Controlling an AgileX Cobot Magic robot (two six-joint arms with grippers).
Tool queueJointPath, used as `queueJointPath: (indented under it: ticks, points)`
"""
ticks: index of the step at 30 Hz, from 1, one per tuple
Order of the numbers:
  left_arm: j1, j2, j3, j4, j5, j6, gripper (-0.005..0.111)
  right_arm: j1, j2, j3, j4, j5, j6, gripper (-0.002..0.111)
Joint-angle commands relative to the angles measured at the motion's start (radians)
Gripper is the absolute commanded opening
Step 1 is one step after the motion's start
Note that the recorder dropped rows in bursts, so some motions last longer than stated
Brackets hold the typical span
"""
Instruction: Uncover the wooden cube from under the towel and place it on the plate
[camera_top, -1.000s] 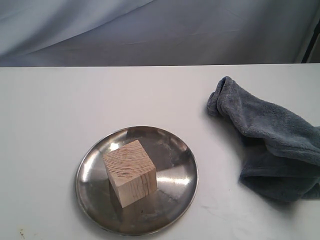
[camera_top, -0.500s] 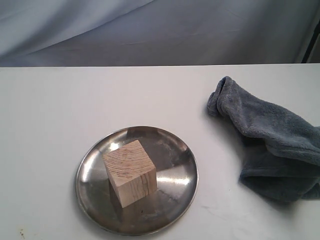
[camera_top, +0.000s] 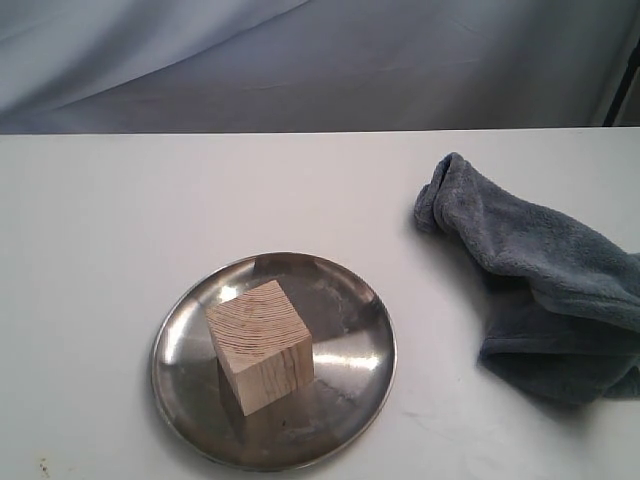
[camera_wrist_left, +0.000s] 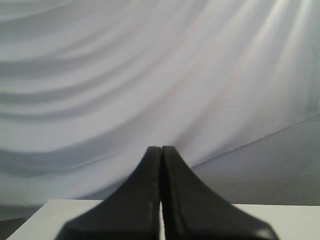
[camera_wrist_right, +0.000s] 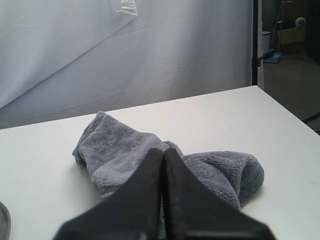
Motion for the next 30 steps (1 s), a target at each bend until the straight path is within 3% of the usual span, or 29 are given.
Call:
queueJointPath:
  ticks: [1,16,30]
  points:
    - [0.002,-0.003,0.063,0.000,-0.101,-0.011,0.000,0.001,-0.003,0.004,0.002,-0.001,-0.008,0.000]
    - [0.002,-0.003,0.463,-0.026,-0.334,-0.018,0.000,0.001,-0.003,0.004,0.002,-0.001,-0.008,0.000]
    - [0.002,-0.003,0.469,-0.026,-0.183,-0.030,0.000,0.001,-0.003,0.004,0.002,-0.001,-0.008,0.000]
